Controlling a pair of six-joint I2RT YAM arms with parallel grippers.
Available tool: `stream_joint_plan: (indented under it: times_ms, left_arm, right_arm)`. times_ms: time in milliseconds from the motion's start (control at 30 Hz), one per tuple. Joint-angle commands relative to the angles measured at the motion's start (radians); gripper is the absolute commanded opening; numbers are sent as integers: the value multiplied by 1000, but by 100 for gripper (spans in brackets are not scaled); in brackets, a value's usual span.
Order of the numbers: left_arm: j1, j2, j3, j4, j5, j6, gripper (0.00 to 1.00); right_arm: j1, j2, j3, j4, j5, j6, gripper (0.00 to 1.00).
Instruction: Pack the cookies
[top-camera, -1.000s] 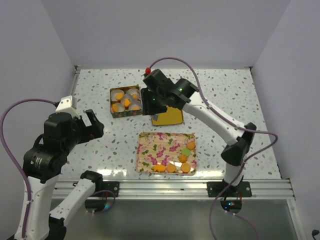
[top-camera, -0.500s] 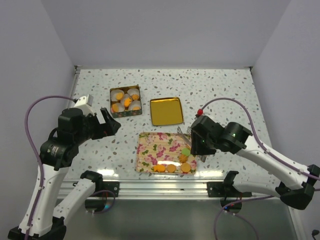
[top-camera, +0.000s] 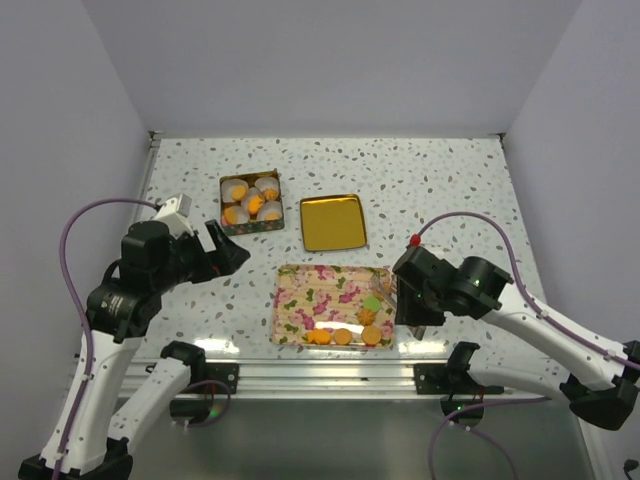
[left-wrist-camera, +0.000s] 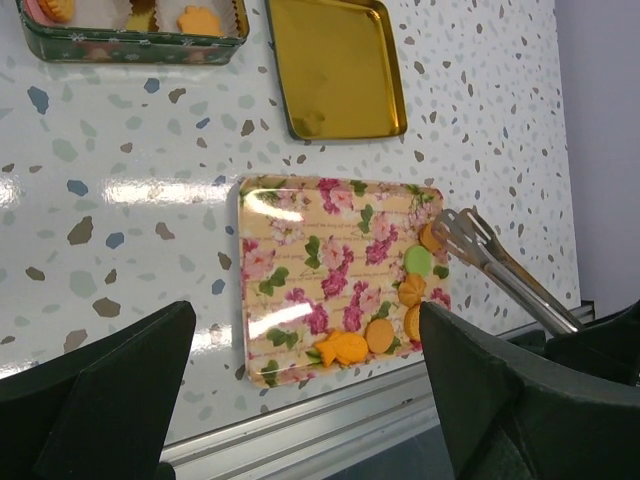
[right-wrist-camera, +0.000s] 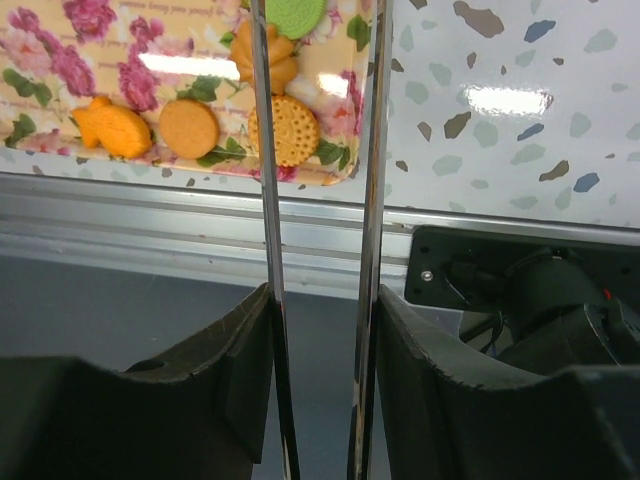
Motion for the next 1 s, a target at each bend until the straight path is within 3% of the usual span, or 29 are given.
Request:
stream_joint_plan:
  times_ms: [0, 967]
  left_arm:
    - [1, -22, -7, 23, 15, -14, 100]
    - [2, -34, 0, -11, -28, 3, 100]
  right_arm:
    - [0, 5, -24, -4, -17, 28, 44]
    - [14, 80, -100, 56, -44, 13, 42]
